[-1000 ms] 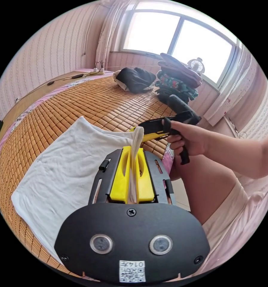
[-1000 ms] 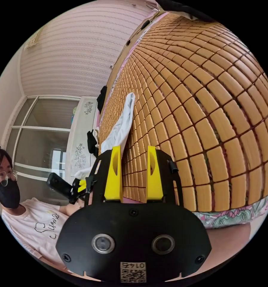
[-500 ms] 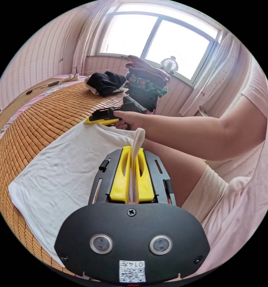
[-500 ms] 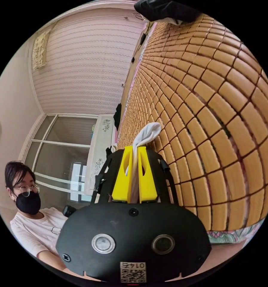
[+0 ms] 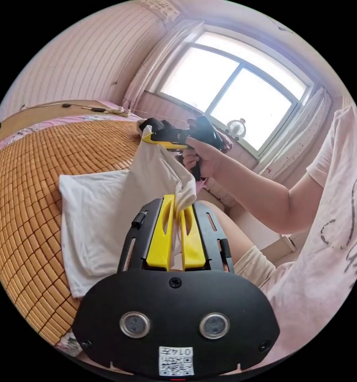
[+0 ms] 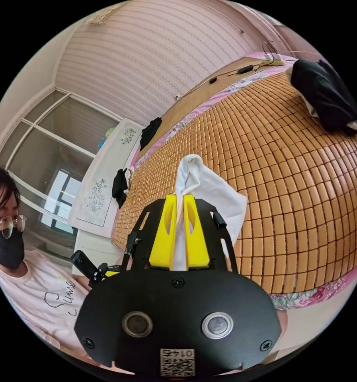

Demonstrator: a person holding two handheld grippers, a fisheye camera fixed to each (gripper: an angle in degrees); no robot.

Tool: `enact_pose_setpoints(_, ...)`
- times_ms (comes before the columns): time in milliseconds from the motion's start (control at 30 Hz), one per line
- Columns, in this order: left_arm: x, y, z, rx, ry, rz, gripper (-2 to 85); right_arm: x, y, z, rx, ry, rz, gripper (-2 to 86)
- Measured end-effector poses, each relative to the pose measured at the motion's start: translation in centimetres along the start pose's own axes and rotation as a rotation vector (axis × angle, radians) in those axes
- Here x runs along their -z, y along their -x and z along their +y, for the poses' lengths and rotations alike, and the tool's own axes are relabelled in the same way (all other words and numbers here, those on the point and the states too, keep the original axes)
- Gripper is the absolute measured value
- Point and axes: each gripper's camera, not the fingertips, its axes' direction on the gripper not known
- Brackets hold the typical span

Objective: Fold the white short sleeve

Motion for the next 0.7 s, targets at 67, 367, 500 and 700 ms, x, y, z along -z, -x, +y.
enact_pose_setpoints(67, 1.1, 2.1, 0.8, 0.064, 0.012, -0.052, -0.3, -6.9, 2.3, -0.1, 0.013, 0.06, 0.023, 2.2)
enact_pose_setpoints(367, 2.8, 8.8, 3.3, 0.283, 0.057, -0.195, 0.0, -24.8, 8.1, 2.7, 0.092, 0.223, 0.315, 3.1)
enact_pose_setpoints(500, 3.0, 9.9, 3.9, 0.331, 0.083, -0.202, 0.0, -27.9, 9.2, 4.2, 0.124, 0.246, 0.313, 4.2)
enact_pose_setpoints(700, 3.7, 12.1, 5.4, 0.457, 0.128, -0.208, -0.5, -31.0, 10.7, 6.6, 0.203, 0.251, 0.309, 5.6)
